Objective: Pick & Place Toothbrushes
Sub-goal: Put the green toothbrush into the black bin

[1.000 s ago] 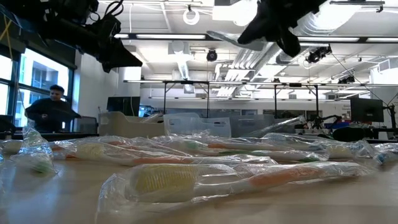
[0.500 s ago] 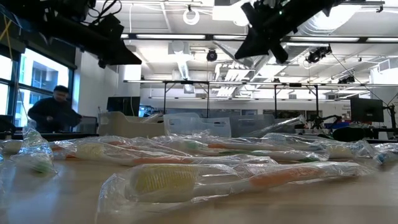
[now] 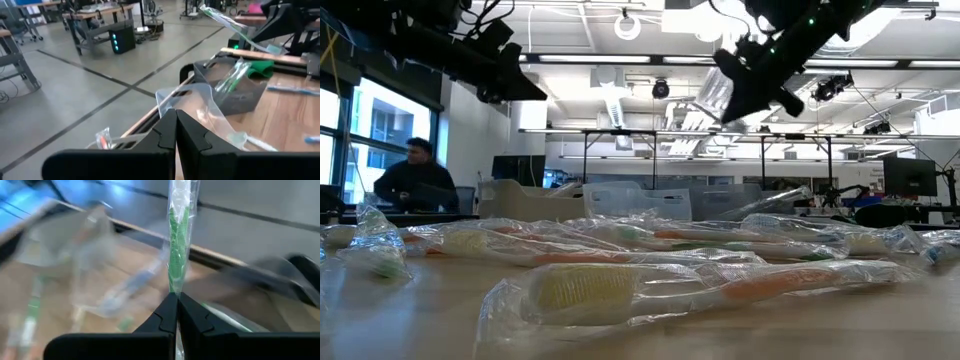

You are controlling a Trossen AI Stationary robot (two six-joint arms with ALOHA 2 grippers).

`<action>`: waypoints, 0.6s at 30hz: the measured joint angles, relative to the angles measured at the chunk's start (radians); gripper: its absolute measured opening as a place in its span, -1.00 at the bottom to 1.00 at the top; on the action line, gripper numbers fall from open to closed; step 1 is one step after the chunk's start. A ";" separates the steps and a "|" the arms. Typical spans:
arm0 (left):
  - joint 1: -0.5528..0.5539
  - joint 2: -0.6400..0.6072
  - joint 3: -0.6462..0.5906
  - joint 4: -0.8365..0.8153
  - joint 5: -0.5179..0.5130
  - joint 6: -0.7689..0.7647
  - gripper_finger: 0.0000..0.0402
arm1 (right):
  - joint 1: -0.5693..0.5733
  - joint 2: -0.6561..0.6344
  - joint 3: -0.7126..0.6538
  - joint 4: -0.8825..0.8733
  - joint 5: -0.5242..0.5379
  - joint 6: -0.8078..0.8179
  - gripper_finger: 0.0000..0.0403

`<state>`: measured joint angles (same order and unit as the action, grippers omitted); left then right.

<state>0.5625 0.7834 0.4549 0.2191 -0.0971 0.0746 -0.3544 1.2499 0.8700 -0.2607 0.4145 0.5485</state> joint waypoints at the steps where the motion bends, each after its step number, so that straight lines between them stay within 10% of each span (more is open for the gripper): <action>1: 0.000 0.000 0.000 -0.008 0.000 0.000 -1.00 | -0.003 0.000 0.000 -0.033 0.010 0.004 -0.99; 18: 0.000 0.000 0.000 -0.046 -0.002 -0.001 -1.00 | -0.045 0.097 -0.056 0.086 0.138 0.162 -0.99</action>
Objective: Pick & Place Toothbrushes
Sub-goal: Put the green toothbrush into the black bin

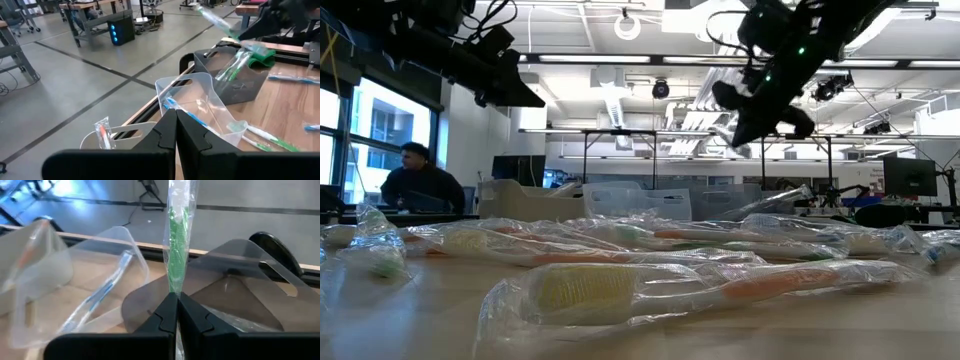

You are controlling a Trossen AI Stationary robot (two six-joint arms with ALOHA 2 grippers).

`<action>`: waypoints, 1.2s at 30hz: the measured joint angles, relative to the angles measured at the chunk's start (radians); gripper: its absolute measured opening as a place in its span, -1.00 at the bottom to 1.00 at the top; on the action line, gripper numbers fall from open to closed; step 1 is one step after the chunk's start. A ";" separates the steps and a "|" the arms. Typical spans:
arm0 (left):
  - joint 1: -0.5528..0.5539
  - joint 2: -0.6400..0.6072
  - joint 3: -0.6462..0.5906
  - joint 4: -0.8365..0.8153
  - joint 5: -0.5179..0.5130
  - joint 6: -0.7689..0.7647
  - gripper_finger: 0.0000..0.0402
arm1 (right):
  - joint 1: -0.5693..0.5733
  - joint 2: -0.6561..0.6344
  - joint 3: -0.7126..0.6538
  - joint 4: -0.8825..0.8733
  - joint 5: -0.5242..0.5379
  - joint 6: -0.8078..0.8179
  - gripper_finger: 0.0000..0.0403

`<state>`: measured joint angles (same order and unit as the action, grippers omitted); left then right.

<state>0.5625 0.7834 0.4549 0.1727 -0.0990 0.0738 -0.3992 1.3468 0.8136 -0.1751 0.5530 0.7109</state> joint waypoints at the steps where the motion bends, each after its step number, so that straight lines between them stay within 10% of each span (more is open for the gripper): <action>1: 0.000 0.000 0.000 0.001 0.000 0.000 -1.00 | 0.000 0.017 -0.005 0.002 0.020 0.000 -0.99; 36: 0.000 0.000 0.000 -0.017 0.002 -0.026 -1.00 | 0.027 0.250 -0.009 0.112 0.185 0.099 -0.99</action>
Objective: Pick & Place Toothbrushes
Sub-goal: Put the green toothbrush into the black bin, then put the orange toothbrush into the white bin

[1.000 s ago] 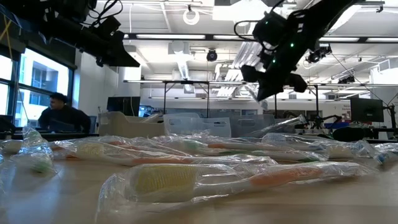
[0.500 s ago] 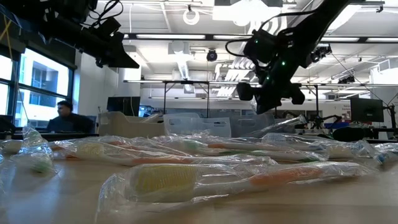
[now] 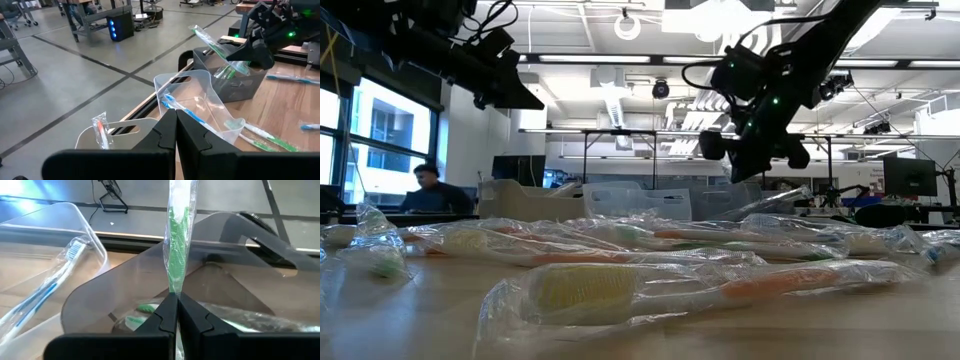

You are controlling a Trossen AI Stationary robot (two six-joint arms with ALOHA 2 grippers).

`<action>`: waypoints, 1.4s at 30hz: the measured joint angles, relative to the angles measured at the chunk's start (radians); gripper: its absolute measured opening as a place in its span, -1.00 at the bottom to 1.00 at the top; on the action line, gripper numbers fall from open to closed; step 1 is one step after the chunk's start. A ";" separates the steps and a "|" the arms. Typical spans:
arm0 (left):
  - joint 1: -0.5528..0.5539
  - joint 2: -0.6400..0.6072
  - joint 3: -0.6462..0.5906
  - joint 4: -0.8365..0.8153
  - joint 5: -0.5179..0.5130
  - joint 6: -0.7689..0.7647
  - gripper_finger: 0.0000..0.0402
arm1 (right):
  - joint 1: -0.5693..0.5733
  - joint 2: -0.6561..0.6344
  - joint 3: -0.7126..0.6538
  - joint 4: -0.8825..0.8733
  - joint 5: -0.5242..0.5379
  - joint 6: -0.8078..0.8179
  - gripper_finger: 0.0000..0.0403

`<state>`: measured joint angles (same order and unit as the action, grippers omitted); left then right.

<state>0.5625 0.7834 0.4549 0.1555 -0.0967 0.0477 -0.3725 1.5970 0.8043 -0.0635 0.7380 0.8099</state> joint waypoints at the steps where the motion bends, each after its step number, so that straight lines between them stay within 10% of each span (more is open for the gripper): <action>1: 0.000 0.000 0.000 0.000 0.000 0.000 -1.00 | 0.001 0.000 0.000 0.000 -0.004 0.005 -0.99; 31: 0.000 0.000 0.001 0.000 0.000 -0.002 -1.00 | 0.006 0.006 0.000 -0.143 -0.102 0.103 -0.98; 42: 0.000 0.000 0.001 0.000 -0.001 -0.002 -1.00 | 0.006 0.003 0.000 -0.165 -0.114 0.083 -0.44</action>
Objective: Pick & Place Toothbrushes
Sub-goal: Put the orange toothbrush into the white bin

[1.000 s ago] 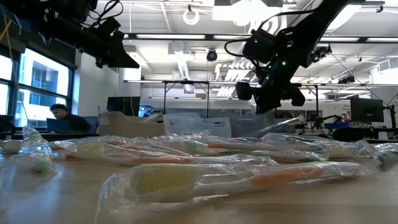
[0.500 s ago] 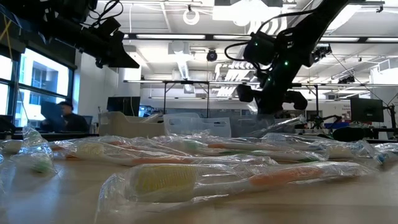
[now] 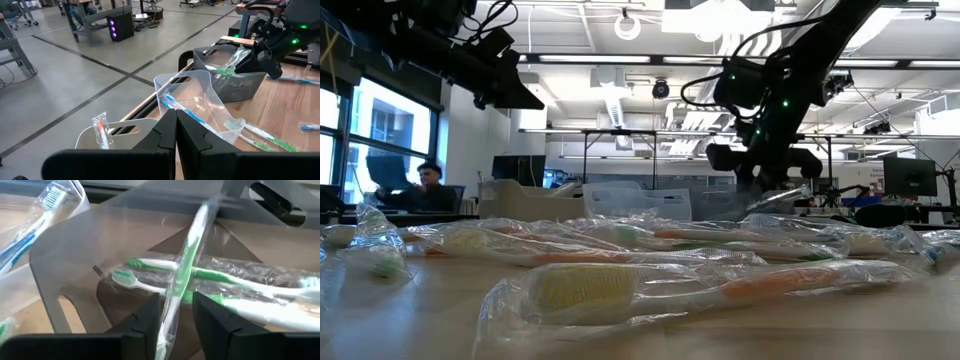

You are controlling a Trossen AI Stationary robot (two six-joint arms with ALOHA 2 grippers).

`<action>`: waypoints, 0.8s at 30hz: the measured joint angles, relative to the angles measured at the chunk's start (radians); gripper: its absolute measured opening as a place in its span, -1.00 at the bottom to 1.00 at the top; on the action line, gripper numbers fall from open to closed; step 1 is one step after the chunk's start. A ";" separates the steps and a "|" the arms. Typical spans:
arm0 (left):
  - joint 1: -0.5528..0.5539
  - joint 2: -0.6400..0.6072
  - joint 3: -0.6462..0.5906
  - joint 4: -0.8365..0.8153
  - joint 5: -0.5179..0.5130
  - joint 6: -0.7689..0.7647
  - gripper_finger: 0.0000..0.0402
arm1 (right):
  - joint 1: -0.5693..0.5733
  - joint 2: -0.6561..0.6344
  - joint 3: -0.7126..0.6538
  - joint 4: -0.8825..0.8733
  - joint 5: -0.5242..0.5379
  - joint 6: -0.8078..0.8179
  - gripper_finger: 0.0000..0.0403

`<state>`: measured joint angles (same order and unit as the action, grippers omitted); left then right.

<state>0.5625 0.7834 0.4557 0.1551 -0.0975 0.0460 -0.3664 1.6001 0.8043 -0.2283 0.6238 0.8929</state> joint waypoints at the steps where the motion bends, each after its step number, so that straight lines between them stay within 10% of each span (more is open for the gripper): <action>1: 0.000 0.000 0.000 0.000 0.000 0.000 -1.00 | 0.000 -0.007 0.000 0.001 0.001 -0.001 -0.40; 13: 0.000 0.000 0.000 -0.001 0.000 0.000 -1.00 | 0.006 -0.159 0.001 0.041 0.007 -0.179 -0.57; 24: 0.000 0.000 0.000 0.000 0.000 0.001 -1.00 | 0.033 -0.328 0.001 0.043 -0.311 -0.489 -0.91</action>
<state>0.5624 0.7830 0.4557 0.1551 -0.0978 0.0467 -0.3329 1.2725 0.8055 -0.1848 0.3132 0.4044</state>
